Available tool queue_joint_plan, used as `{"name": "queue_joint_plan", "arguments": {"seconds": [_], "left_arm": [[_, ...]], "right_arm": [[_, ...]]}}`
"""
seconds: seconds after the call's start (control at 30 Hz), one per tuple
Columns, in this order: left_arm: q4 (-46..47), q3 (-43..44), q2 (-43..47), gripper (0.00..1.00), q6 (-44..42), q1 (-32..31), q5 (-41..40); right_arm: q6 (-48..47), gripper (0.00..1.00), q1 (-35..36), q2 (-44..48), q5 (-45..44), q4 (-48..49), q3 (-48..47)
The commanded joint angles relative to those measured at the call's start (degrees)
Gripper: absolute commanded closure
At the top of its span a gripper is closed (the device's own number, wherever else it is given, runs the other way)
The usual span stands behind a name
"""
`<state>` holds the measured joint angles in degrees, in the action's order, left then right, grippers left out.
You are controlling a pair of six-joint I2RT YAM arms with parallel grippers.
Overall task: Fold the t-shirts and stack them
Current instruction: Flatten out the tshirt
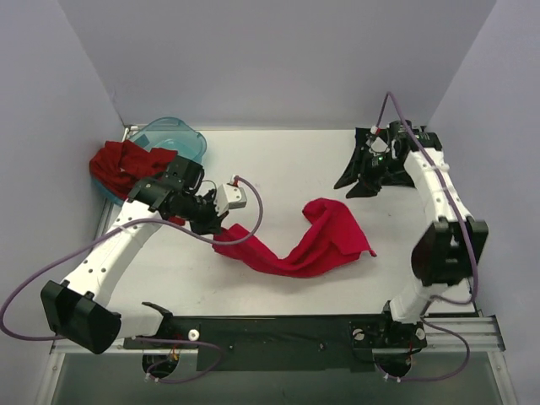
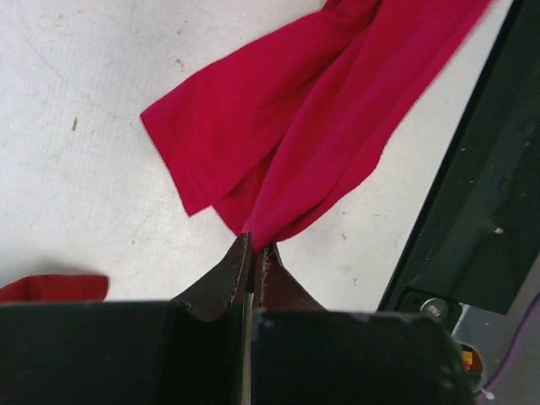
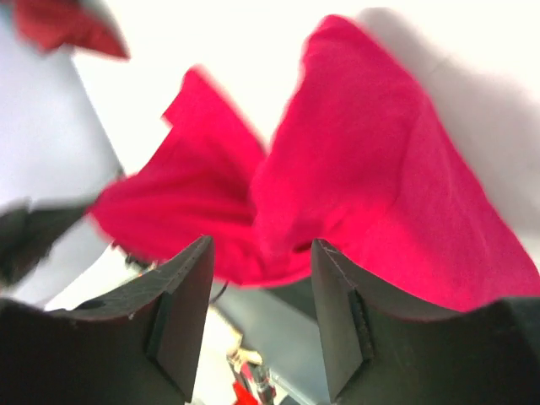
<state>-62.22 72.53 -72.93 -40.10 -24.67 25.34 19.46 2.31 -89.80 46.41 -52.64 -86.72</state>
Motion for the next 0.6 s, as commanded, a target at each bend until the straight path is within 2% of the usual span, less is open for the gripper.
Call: {"name": "queue_joint_plan", "arguments": {"seconds": [0.0, 0.07, 0.2, 0.27, 0.4, 0.53, 0.57], "left_arm": [[-1.9, 5.2, -1.0, 1.0, 3.1, -0.6, 8.6], [-2.1, 7.3, -0.8, 1.0, 5.1, -0.7, 10.3], [-1.3, 9.8, 0.1, 1.0, 9.7, -0.7, 10.5], [-1.2, 12.2, -0.1, 1.0, 11.4, -0.6, 9.1], [-5.5, 19.6, -1.2, 1.0, 10.4, -0.7, 9.4], [-7.0, 18.8, -0.6, 1.0, 9.5, -0.8, 10.2], [-6.8, 18.2, -0.4, 1.0, 9.4, -0.8, 10.1]], "right_arm": [[1.4, 0.52, -2.1, -14.8, -15.3, -0.1, -9.9], [0.8, 0.47, -1.0, -15.3, -21.3, -0.8, -11.8], [-3.9, 0.41, 5.9, -6.5, -32.8, 0.4, -7.6], [-5.4, 0.4, 8.2, -2.7, -35.0, 0.7, -2.6], [0.0, 0.4, 9.4, 2.3, -36.9, 2.4, 8.7], [3.7, 0.4, 15.7, 5.4, -46.2, 3.6, 18.5], [4.1, 0.36, 16.6, 5.8, -47.8, 4.7, 22.3]]}}
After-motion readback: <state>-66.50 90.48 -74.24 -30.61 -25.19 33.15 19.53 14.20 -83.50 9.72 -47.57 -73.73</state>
